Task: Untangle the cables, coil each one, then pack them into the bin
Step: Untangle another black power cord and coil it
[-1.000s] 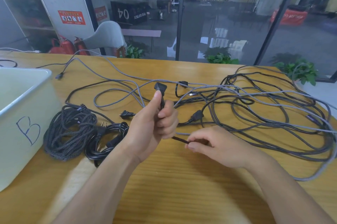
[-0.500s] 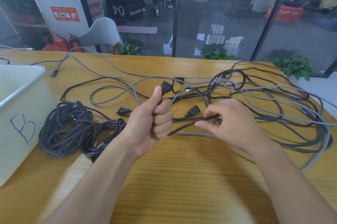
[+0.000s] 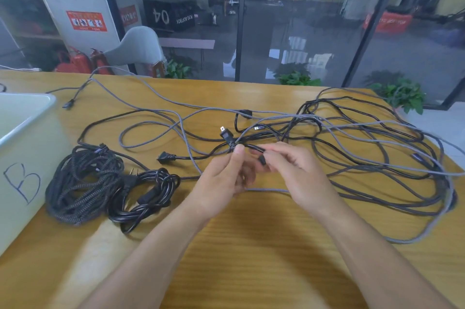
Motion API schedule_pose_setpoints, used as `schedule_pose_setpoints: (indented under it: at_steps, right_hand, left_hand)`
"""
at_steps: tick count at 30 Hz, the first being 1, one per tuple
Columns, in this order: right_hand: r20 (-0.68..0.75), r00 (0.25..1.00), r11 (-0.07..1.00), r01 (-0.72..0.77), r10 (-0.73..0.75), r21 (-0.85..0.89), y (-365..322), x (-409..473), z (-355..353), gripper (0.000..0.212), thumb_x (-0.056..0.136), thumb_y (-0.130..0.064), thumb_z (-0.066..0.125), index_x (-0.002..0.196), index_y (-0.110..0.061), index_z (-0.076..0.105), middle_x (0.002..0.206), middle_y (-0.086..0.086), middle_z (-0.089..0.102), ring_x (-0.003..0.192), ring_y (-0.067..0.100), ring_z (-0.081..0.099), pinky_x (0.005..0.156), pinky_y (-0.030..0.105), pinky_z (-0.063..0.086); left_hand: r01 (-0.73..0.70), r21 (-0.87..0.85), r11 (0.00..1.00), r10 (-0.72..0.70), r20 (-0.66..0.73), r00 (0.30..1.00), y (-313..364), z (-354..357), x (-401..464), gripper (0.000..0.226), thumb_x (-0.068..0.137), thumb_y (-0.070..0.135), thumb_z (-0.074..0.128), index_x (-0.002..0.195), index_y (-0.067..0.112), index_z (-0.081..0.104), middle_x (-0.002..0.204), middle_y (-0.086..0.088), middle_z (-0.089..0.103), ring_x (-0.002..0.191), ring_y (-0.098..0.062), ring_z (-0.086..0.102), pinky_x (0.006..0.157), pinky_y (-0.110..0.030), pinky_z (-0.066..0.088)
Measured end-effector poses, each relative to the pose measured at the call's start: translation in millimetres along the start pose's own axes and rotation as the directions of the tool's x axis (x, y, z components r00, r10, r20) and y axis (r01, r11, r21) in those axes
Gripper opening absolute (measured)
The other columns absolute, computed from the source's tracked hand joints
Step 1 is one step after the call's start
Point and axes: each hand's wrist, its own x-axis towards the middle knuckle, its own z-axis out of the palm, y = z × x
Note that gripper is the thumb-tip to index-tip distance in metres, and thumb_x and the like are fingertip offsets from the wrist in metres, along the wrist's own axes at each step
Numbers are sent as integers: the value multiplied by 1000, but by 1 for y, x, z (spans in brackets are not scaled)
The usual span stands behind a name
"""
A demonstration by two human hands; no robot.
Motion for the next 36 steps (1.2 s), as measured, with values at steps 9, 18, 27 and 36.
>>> schedule_pose_setpoints:
  at_steps: [9, 18, 27, 36]
  right_hand:
    - [-44, 985, 979, 162, -168, -122, -2, -12, 14, 13, 99, -14, 69, 103, -22, 79, 93, -13, 79, 91, 6, 75, 78, 22, 57]
    - [44, 974, 960, 228, -224, -162, 3, -10, 7, 16, 99, -20, 70, 115, -21, 73, 107, -18, 74, 105, 10, 69, 87, 19, 52]
    - [102, 829, 648, 500, -549, -574, 13, -6, -9, 16, 104, -25, 61, 107, -14, 72, 94, -11, 72, 84, 7, 64, 75, 30, 51]
    - [350, 902, 922, 334, -252, -197, 9, -15, 9, 15, 103, -20, 64, 114, -15, 71, 103, -11, 76, 101, 7, 72, 91, 27, 55]
  left_hand:
    - [46, -18, 999, -47, -21, 999, -12, 1, 4, 62, 110, 50, 29, 110, 7, 74, 102, -2, 77, 91, -20, 69, 67, -32, 47]
    - [-5, -295, 956, -22, -88, 996, -7, 0, 5, 52, 110, 43, 37, 110, 11, 78, 112, -6, 76, 99, -18, 63, 75, -35, 42]
    - [-40, -363, 931, -9, -130, 991, -2, -4, 4, 57, 111, 44, 29, 115, 12, 75, 120, -8, 76, 106, -17, 67, 69, -33, 39]
    - [-33, -469, 882, 38, 1, 999, 15, -8, -8, 52, 106, 45, 35, 81, 12, 67, 89, -10, 74, 91, -25, 73, 73, -35, 57]
